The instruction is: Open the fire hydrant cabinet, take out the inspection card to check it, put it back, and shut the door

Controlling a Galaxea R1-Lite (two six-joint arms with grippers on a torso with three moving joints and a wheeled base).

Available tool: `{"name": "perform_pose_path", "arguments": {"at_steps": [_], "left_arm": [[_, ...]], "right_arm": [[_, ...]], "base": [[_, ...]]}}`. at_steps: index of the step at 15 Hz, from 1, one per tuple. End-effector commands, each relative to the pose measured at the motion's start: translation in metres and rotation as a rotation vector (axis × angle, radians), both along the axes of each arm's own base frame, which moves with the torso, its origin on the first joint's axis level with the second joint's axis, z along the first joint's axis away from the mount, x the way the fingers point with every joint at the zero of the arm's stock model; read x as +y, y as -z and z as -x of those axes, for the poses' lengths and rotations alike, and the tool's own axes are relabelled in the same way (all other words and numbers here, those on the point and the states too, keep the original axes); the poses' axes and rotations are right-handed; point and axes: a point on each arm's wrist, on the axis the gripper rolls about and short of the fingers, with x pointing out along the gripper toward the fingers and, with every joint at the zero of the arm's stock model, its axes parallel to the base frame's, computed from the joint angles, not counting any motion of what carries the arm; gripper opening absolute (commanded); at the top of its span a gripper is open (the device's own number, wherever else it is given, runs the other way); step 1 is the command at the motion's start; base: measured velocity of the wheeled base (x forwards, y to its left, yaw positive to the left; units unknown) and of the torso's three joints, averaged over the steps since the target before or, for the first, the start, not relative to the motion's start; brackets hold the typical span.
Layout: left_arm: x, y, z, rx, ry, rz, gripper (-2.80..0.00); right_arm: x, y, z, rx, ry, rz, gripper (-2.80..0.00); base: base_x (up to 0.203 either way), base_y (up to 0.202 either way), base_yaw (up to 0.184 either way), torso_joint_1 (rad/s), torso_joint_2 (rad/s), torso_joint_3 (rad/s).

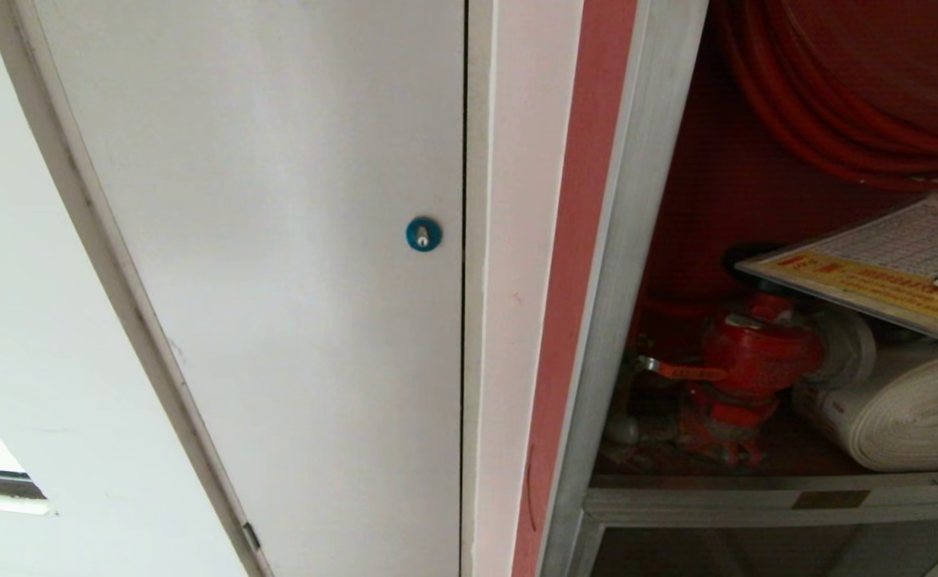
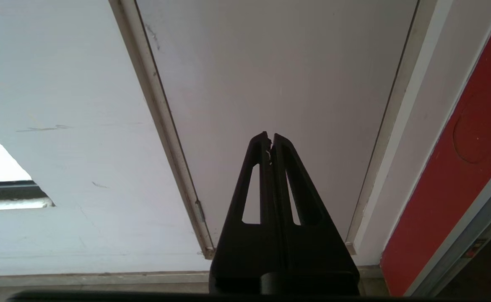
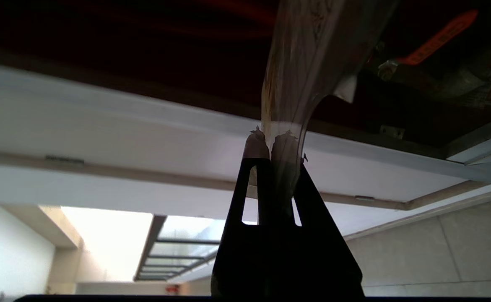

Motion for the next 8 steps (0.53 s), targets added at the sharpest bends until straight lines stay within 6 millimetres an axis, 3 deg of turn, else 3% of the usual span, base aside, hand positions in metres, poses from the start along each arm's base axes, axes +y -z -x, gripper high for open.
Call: {"name": "perform_pose_path", "arguments": {"at_steps": [1, 8], "left_arm": [[0.0, 0.0, 0.0, 0.0, 0.001, -0.001, -2.8], [0.0, 0.0, 0.0, 0.0, -0.001, -0.001, -2.8]], "right_arm": [[0.003, 0.005, -0.021, 0.058, 0.025, -0.014, -2.8], [-0.012, 0.007, -0.073, 0.118, 0.057, -0.134, -2.8]], "base": [[0.0, 0.0, 0.0, 0.0, 0.0, 0.0], [0.0, 0.0, 0.0, 0.0, 0.0, 0.0]]}}
